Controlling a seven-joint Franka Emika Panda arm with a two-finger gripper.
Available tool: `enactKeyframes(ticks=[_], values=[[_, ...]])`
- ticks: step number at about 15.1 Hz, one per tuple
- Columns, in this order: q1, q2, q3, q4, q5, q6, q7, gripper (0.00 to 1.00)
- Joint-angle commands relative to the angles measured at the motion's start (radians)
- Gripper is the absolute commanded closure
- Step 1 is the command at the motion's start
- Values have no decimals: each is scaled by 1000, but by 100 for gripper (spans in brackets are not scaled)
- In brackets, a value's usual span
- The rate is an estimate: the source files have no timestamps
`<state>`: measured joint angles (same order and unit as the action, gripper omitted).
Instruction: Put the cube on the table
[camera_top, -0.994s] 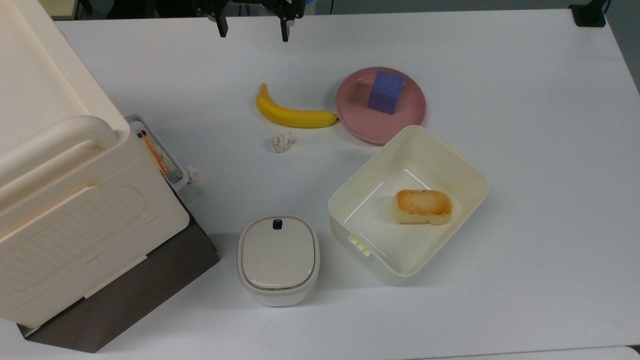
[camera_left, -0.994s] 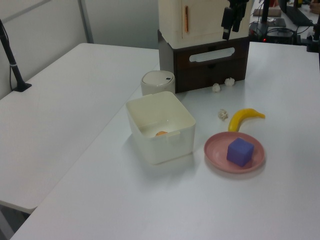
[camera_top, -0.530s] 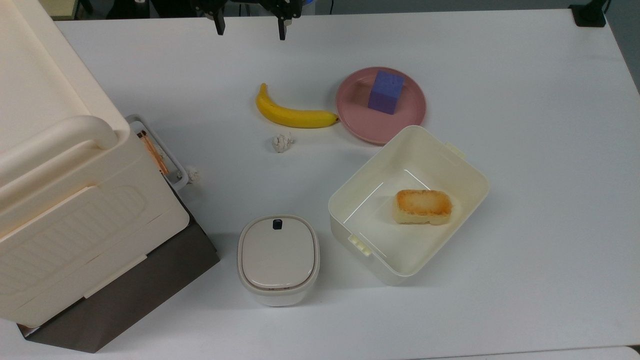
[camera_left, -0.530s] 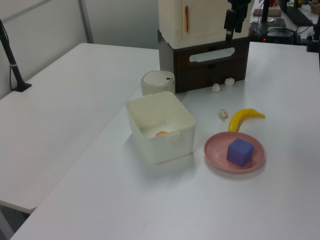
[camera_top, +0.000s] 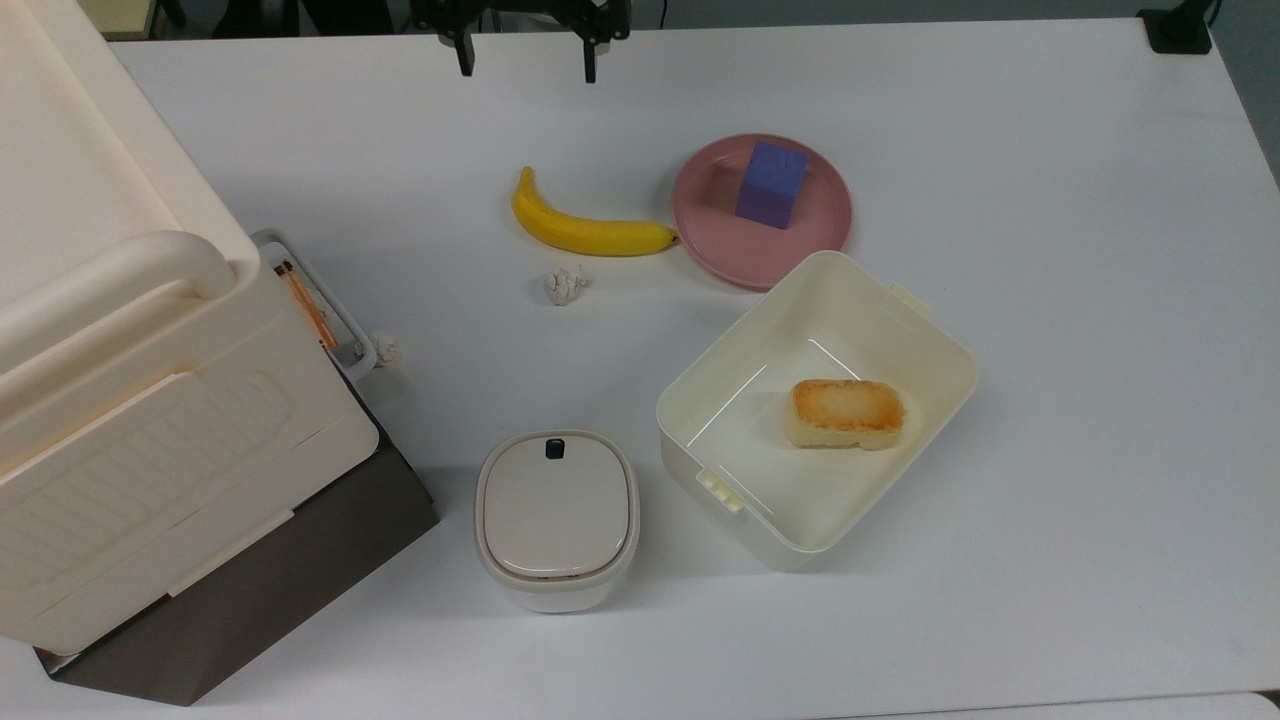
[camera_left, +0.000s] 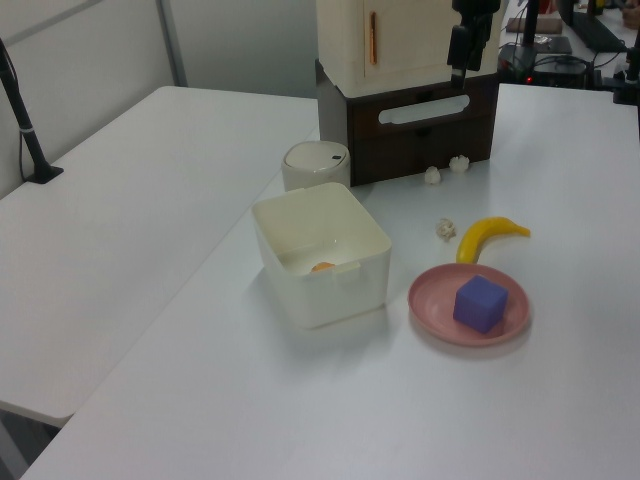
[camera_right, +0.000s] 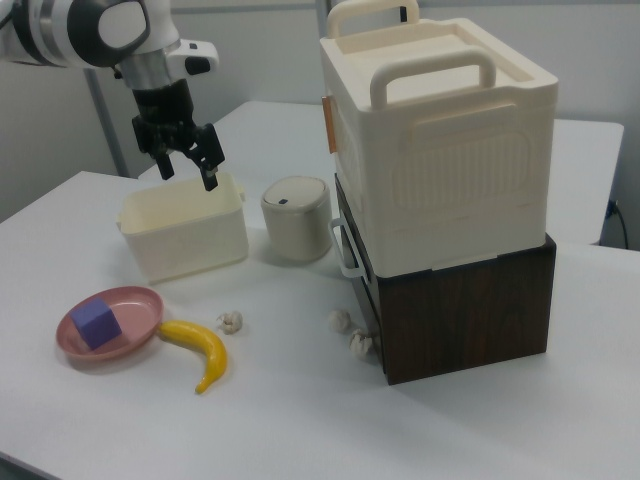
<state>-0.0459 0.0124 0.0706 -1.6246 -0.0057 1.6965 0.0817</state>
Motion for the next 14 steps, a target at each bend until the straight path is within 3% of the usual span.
enactKeyframes(ticks=[1, 6, 10, 14], values=[[17, -19, 20, -29, -26, -75, 10, 0], [17, -25, 103, -113, -77, -77, 1, 0], [17, -40, 199, -208, -85, -66, 0, 0], [18, -34, 258, -225, -99, -63, 9, 0]])
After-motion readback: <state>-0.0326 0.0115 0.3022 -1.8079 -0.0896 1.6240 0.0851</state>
